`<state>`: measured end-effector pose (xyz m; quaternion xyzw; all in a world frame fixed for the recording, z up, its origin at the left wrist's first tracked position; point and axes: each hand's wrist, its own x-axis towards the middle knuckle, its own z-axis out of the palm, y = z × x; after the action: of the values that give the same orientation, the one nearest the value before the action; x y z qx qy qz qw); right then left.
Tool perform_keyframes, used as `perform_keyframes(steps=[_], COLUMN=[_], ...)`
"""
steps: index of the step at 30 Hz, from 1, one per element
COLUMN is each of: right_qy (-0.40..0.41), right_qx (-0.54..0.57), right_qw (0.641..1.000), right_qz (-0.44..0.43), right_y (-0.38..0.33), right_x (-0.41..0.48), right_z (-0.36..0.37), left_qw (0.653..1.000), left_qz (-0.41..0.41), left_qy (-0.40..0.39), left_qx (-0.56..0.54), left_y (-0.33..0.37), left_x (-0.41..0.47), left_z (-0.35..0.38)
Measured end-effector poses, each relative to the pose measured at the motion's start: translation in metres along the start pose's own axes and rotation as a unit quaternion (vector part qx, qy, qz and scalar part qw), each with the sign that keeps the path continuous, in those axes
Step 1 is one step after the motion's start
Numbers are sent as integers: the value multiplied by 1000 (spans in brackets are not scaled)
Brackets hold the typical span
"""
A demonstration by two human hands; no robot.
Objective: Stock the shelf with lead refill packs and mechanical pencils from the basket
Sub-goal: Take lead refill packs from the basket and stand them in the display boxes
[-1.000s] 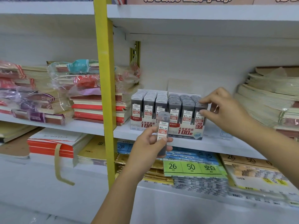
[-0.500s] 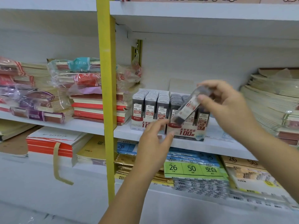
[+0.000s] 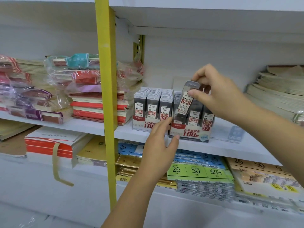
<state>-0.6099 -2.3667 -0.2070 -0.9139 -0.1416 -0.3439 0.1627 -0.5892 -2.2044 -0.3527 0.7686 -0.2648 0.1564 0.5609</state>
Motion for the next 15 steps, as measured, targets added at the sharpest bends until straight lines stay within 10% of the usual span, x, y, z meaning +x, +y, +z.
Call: perform_keyframes(steps=[9, 15], right_qy=[-13, 134], right_qx=[-98, -12], right_qw=[995, 990], right_qz=[-32, -39], right_y=[8, 5], right_x=[-17, -85], right_z=[28, 43], left_qw=[1000, 999], left_qz=[-7, 5], left_qy=[-26, 32], left_qx=[-8, -4], left_y=[-2, -12], left_x=[-1, -28], left_z=[-3, -4])
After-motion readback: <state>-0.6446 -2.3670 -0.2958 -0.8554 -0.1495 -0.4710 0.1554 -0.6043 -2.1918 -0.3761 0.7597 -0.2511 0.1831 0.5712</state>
